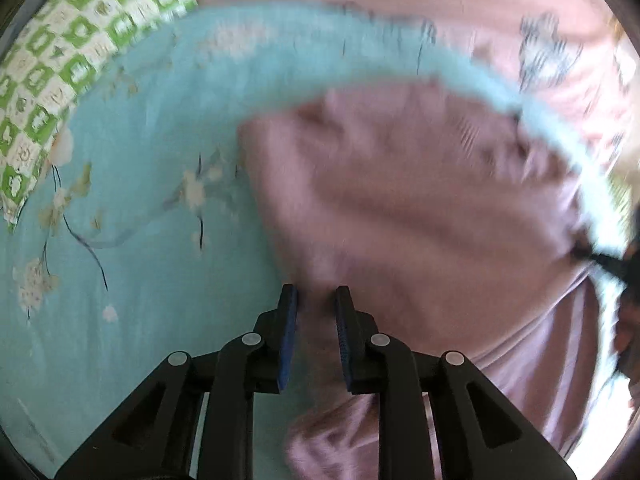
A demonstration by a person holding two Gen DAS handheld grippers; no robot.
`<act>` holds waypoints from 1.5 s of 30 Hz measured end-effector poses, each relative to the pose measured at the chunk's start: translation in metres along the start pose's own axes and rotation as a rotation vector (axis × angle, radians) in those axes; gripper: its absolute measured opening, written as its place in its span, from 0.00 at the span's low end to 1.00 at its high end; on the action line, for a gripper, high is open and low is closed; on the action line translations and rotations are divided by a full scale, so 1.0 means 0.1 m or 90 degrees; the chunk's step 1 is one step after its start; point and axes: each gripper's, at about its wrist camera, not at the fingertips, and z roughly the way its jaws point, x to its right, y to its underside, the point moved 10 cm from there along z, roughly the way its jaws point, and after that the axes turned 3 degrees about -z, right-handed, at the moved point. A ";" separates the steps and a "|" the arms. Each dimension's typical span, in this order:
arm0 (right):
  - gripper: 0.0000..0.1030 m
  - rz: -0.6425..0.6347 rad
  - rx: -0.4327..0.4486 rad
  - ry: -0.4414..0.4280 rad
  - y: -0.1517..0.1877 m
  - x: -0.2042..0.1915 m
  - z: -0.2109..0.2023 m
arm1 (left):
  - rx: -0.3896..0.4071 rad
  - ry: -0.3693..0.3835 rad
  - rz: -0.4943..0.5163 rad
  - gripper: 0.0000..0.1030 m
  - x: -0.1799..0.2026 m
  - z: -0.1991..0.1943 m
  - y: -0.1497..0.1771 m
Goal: Fold small clothes
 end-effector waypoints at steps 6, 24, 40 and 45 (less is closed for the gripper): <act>0.13 0.001 0.052 -0.041 0.08 -0.17 -0.48 | -0.017 0.049 -0.002 0.27 -0.01 -0.17 0.21; 0.41 -0.132 0.010 -0.131 1.72 -0.48 -1.37 | -0.175 0.047 -0.112 0.66 1.07 -0.73 2.30; 0.42 -0.122 -0.064 -0.156 2.52 0.12 -1.54 | -0.100 0.078 -0.129 0.10 0.43 -1.15 3.03; 0.42 -0.109 -0.137 -0.166 2.78 0.33 -1.37 | -0.101 0.136 -0.173 0.22 0.27 -1.11 3.15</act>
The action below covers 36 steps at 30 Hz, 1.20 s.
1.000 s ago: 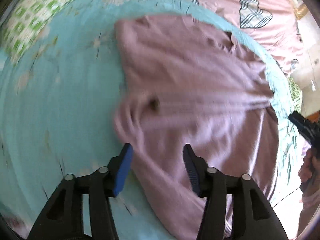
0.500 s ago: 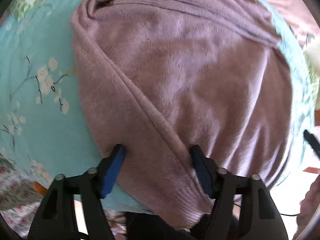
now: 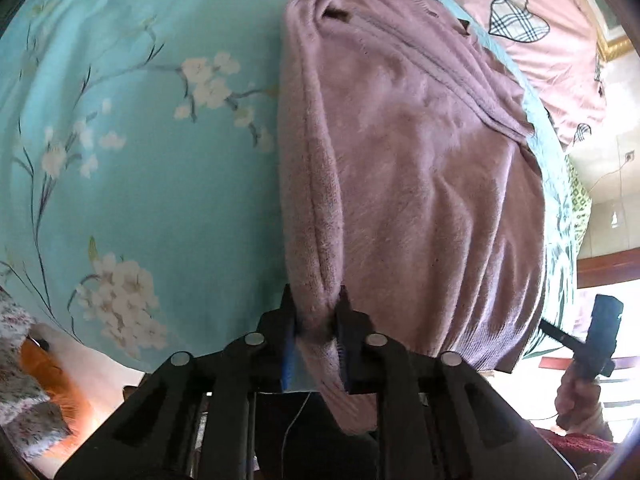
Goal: Fold small clothes
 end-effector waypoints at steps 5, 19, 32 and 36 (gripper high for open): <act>0.43 0.004 0.001 -0.022 0.11 0.00 0.03 | -0.040 0.024 -0.023 0.43 -0.11 0.17 0.26; 0.06 0.025 0.019 -0.096 0.17 -0.10 0.21 | -0.032 -0.008 0.076 0.10 0.14 0.39 0.42; 0.06 0.092 0.117 -0.319 -0.10 -0.25 -0.45 | 0.077 0.164 -0.001 0.06 0.30 -0.37 0.26; 0.06 0.105 0.168 -0.362 -0.35 -0.26 -0.69 | 0.124 0.219 -0.018 0.05 0.40 -0.67 -0.02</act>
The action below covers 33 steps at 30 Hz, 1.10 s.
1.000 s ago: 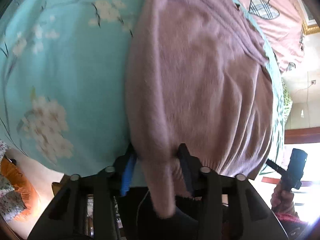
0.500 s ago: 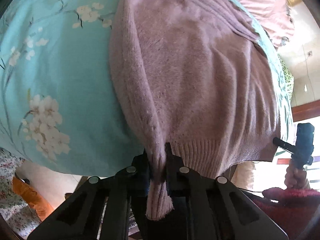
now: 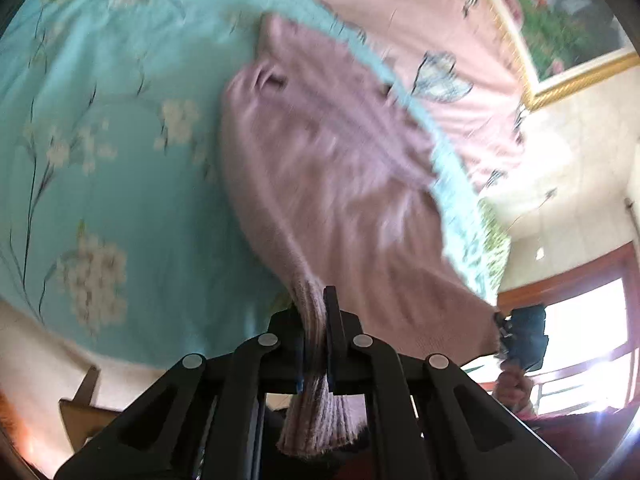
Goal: Fold small clothes
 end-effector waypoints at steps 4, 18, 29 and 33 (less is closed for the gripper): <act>0.06 -0.013 0.046 -0.017 -0.40 -0.20 -0.08 | 0.029 0.026 0.018 0.05 0.23 -0.05 -0.45; 0.06 -0.035 0.174 0.050 -2.52 -0.26 0.29 | 0.107 0.012 0.078 0.04 0.73 0.63 -2.72; 0.06 0.049 0.151 0.202 -3.33 0.56 0.94 | 0.037 -0.061 0.034 0.04 0.13 1.71 -3.42; 0.06 0.068 0.152 0.238 -3.41 0.75 1.01 | 0.012 -0.075 0.046 0.04 -0.01 1.95 -3.50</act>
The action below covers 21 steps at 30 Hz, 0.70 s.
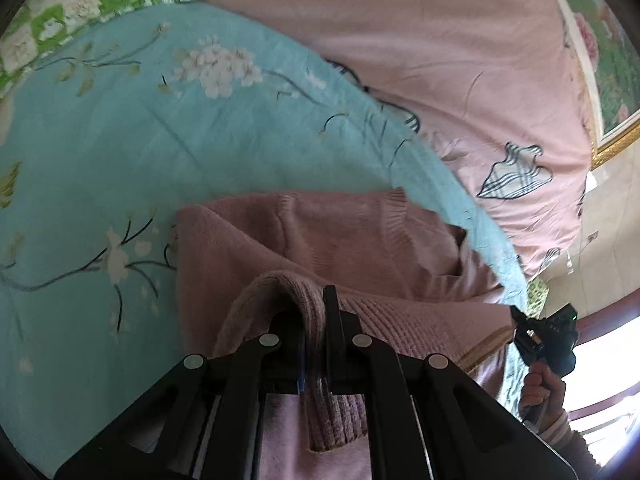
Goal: Fold small clothes
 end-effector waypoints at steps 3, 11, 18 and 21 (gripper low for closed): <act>0.07 0.010 0.003 0.026 -0.02 0.09 0.09 | -0.022 -0.013 0.018 0.05 -0.08 0.20 0.00; 0.15 0.051 -0.013 0.018 -0.03 0.21 0.23 | -0.028 -0.040 0.013 0.29 -0.15 0.09 0.05; 0.55 -0.015 0.065 0.011 -0.07 0.03 -0.53 | 0.015 -0.071 0.071 0.54 0.08 -0.51 0.40; 0.53 -0.166 0.003 0.021 0.35 -0.28 -0.48 | -0.054 -0.008 0.141 0.54 0.59 -0.35 0.87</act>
